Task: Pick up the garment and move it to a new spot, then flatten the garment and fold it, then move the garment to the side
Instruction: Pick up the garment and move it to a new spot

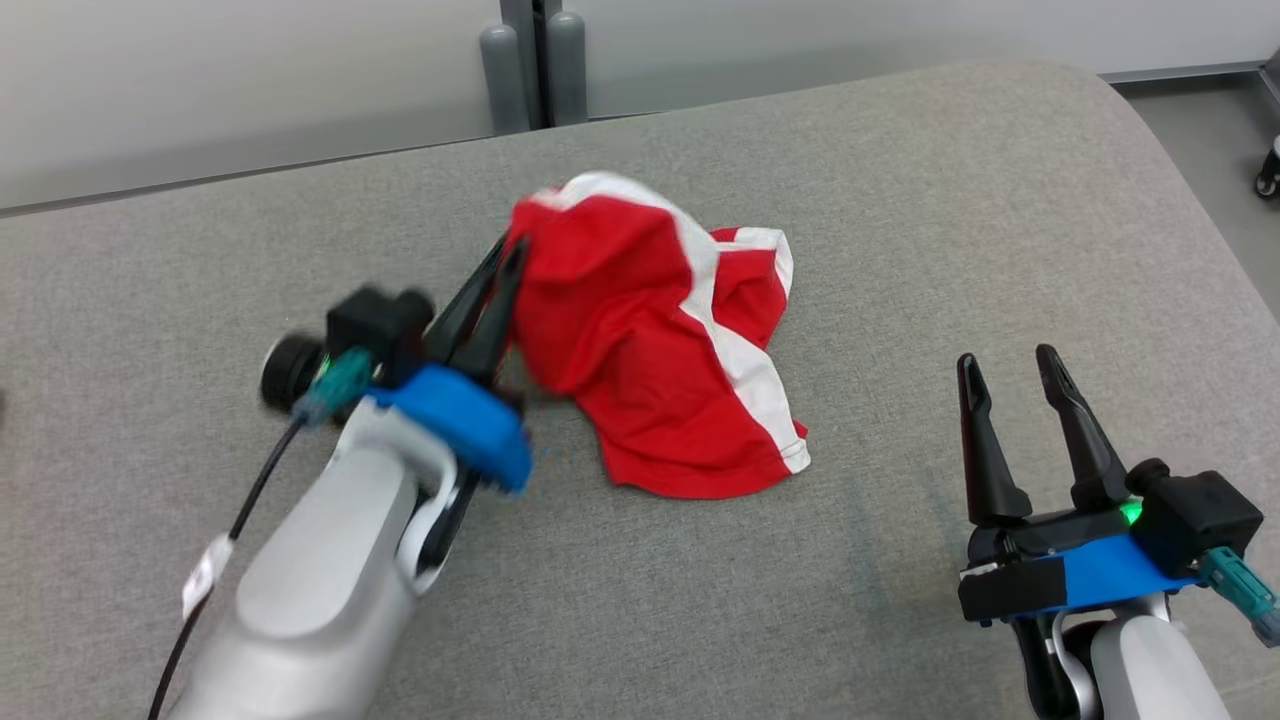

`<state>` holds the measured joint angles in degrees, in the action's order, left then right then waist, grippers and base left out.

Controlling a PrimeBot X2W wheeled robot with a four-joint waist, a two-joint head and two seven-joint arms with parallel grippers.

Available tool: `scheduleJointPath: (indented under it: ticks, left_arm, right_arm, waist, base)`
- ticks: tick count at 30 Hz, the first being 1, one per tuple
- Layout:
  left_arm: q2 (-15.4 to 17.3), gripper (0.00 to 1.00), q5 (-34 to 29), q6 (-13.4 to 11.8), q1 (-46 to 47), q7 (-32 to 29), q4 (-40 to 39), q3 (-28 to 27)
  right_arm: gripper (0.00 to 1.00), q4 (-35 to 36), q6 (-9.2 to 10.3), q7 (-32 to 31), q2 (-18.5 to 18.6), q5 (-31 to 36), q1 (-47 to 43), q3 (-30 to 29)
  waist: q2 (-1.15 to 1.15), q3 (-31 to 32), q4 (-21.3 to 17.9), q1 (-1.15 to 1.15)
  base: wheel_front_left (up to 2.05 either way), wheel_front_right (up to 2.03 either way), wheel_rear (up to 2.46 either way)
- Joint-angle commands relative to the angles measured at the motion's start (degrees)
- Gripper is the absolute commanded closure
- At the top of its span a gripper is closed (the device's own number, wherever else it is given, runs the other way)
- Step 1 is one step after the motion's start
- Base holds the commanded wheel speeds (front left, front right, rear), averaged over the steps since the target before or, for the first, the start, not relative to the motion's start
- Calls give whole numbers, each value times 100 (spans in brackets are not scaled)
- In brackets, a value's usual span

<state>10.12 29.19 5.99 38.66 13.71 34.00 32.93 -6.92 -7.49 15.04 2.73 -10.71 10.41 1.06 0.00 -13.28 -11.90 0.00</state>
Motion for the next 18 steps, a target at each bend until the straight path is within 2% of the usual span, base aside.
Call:
scheduleJointPath:
  ticks: [1,4,10,11,12,18]
  left_arm:
    - [86,100,14,-32,-184,50,74,-43]
    - [259,100,4,-156,-710,116,224,-149]
    - [329,100,34,-265,-1410,151,115,-522]
    - [312,67,2,-282,-1508,152,51,-604]
    - [309,0,-52,-312,-1597,153,-6,-675]
    - [176,0,-573,-436,-2133,153,-897,-1461]
  right_arm:
    - [0,-22,-1,21,30,17,7,5]
    - [0,-42,-1,21,28,33,4,25]
    - [0,-129,-1,22,29,70,-101,103]
    - [0,-145,-1,21,29,81,-107,103]
    - [0,-164,-1,21,28,83,-118,119]
    - [0,-257,-2,21,26,133,-282,124]
  waist:
    - [0,8,21,0]
    - [0,35,84,0]
    - [0,164,183,0]
    - [0,199,204,0]
    - [0,231,220,0]
    - [0,566,423,0]
  base:
    - [0,0,0]
    - [0,0,0]
    - [0,0,0]
    - [0,0,0]
    - [0,0,0]
    - [0,0,0]
